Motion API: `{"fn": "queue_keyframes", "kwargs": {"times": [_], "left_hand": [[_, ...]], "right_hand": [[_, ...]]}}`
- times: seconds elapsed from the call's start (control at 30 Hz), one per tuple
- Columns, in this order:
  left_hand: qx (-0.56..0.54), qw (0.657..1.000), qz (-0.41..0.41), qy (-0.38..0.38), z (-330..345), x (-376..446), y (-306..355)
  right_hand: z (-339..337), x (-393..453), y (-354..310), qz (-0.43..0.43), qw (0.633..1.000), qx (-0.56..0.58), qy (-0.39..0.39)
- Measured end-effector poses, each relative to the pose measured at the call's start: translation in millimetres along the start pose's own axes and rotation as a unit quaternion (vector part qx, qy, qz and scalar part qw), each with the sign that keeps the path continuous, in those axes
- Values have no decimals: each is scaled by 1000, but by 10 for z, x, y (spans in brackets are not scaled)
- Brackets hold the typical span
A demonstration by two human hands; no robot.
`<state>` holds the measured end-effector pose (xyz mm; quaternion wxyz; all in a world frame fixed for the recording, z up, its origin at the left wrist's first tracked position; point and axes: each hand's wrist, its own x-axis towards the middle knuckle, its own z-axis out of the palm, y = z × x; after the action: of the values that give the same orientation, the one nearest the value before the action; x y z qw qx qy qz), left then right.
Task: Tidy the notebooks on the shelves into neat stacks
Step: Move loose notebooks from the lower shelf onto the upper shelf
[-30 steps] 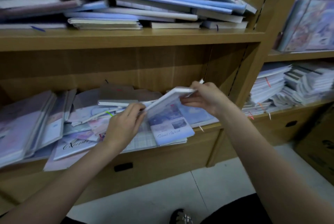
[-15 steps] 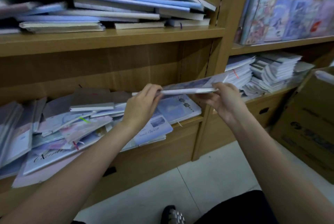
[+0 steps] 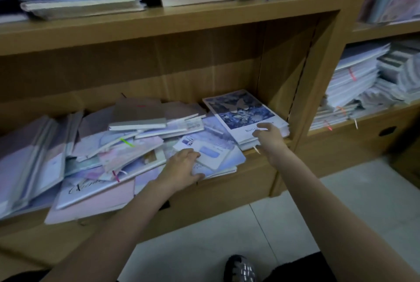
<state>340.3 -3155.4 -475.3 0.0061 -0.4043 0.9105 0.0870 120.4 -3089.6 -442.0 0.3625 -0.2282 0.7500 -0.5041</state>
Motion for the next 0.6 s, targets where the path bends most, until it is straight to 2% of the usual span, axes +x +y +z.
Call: {"fn": "queue_keyframes", "kwargs": {"times": [0.13, 0.27, 0.33, 0.43, 0.5, 0.6], "left_hand": [[17, 1000, 15, -20, -19, 86, -41], [13, 1000, 12, -20, 26, 75, -51], [4, 1000, 20, 7, 55, 42, -73], [-29, 997, 24, 65, 108, -87, -269], [-29, 996, 9, 87, 147, -202, -420], [-20, 995, 20, 92, 238, -273, -478]], "right_hand": [[166, 77, 201, -82, 971, -215, -64], [250, 25, 308, -185, 899, -396, -41], [320, -107, 288, -249, 862, -437, -65], [437, -257, 290, -273, 819, -475, -172], [486, -245, 306, -276, 797, -503, -188], [569, -207, 316, -267, 785, -528, -184]]}}
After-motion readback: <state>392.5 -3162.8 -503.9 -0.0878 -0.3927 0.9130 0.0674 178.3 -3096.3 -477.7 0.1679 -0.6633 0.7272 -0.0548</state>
